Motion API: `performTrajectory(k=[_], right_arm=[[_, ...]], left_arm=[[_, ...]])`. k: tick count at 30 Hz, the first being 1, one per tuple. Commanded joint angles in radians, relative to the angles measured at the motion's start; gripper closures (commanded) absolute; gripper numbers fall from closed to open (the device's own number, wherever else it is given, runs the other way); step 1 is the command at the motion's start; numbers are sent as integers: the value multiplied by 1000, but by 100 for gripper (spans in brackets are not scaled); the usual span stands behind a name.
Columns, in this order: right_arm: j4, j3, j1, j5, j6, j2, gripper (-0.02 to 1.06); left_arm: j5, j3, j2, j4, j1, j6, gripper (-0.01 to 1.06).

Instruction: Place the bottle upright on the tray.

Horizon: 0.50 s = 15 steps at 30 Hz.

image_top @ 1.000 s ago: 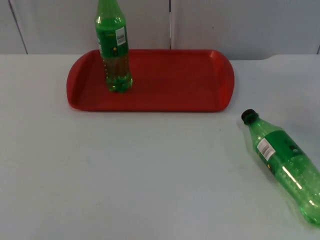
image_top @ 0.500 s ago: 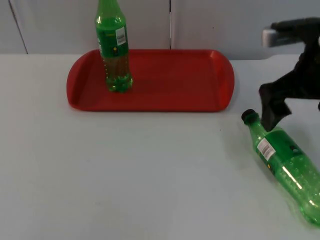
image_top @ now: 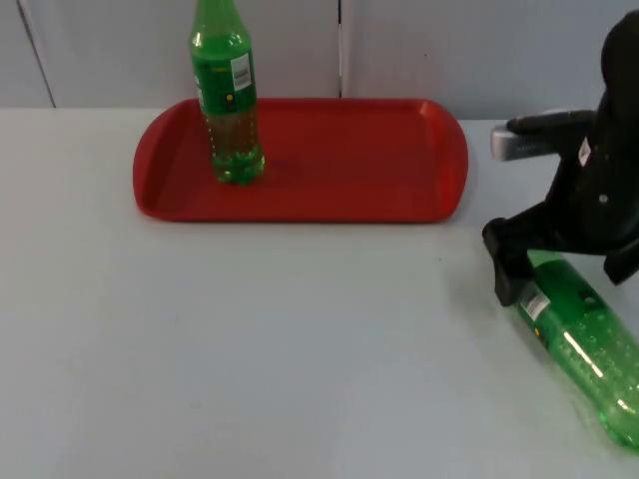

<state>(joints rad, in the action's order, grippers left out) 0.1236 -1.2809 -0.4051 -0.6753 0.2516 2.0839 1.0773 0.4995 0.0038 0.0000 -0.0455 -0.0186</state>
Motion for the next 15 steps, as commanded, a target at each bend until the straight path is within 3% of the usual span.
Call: performTrajectory(k=[1,15], right_arm=[[3,-4,-12,7,4,21,6],[5,-4,-34,41,18,53,8]], left_arm=[[0,-5,-4,-6,-3,-3,0],[0,-5,-4,-6,-3,-3,0]])
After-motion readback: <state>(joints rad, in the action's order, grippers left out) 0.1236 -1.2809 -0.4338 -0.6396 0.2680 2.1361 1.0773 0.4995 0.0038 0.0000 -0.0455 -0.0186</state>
